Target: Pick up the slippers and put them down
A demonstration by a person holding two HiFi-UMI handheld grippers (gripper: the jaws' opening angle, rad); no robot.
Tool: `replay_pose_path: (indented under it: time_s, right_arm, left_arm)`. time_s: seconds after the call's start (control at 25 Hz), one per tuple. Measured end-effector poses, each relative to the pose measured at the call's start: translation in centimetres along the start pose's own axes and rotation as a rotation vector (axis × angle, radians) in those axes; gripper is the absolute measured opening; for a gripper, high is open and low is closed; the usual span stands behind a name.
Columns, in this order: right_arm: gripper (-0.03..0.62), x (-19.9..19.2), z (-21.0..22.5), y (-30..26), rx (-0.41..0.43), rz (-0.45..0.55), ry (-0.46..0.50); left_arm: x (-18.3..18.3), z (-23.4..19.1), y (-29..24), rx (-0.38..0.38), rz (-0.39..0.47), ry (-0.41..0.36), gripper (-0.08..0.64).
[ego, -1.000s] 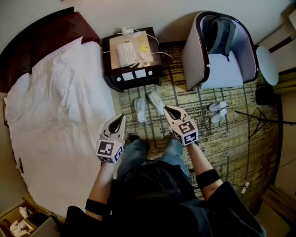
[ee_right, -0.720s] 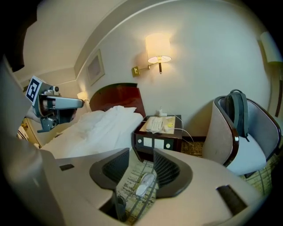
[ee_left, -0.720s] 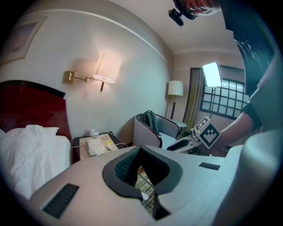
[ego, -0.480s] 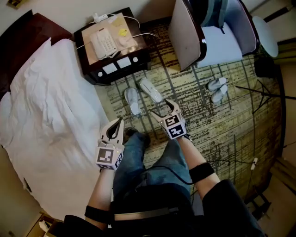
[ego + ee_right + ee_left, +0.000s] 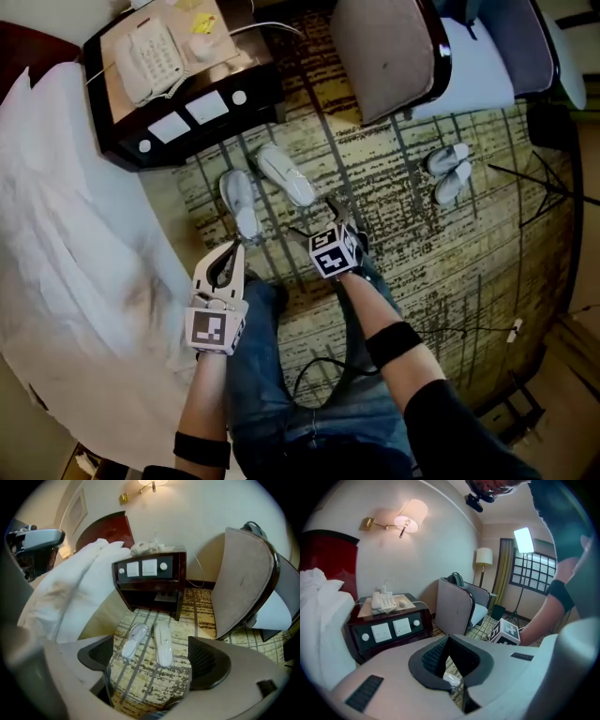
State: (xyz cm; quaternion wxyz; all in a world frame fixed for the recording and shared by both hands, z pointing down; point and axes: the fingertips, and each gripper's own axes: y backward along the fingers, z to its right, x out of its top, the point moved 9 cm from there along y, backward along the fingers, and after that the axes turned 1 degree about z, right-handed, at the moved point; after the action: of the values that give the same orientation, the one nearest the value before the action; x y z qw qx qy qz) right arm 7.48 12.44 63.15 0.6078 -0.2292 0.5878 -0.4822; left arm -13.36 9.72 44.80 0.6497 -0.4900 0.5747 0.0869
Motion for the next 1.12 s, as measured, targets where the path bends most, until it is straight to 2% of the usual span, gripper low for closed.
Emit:
replay_pose_path:
  time_s: [0.08, 0.24, 0.44, 0.56, 0.8, 0.92, 1.12]
  right_arm:
    - [0.522, -2.3, 1.0, -4.5, 0.008, -0.029, -0.004]
    - [0.522, -7.0, 2.2, -13.0, 0.034, -0.095, 0.037]
    - [0.522, -12.0, 4.1, -21.0, -0.002, -0.13, 0.053]
    - [0.521, -14.1, 5.5, -24.7, -0.04, -0.114, 0.035]
    - [0.522, -17.1, 7.7, -30.8, -0.055, -0.107, 0.007]
    - [0.523, -18.3, 8.4, -33.6, -0.061, -0.107, 0.011]
    - [0.528, -19.8, 8.6, -37.0, -0.073, -0.107, 0.023]
  left_arm:
    - [-4.1, -0.4, -3.8, -0.022, -0.022, -0.027, 0.0]
    - [-11.2, -1.1, -10.5, -0.038, -0.04, -0.003, 0.0]
    - [-17.7, -1.8, -17.4, -0.129, -0.028, -0.097, 0.0]
    - [-20.7, -2.6, -20.4, -0.113, -0.033, -0.071, 0.0]
    - [-25.9, -4.0, -25.1, -0.142, -0.035, -0.116, 0.0]
    - [-28.0, -4.7, -26.6, -0.132, -0.046, -0.093, 0.0]
    - [-30.8, -5.8, -27.7, -0.161, -0.05, -0.127, 0.0]
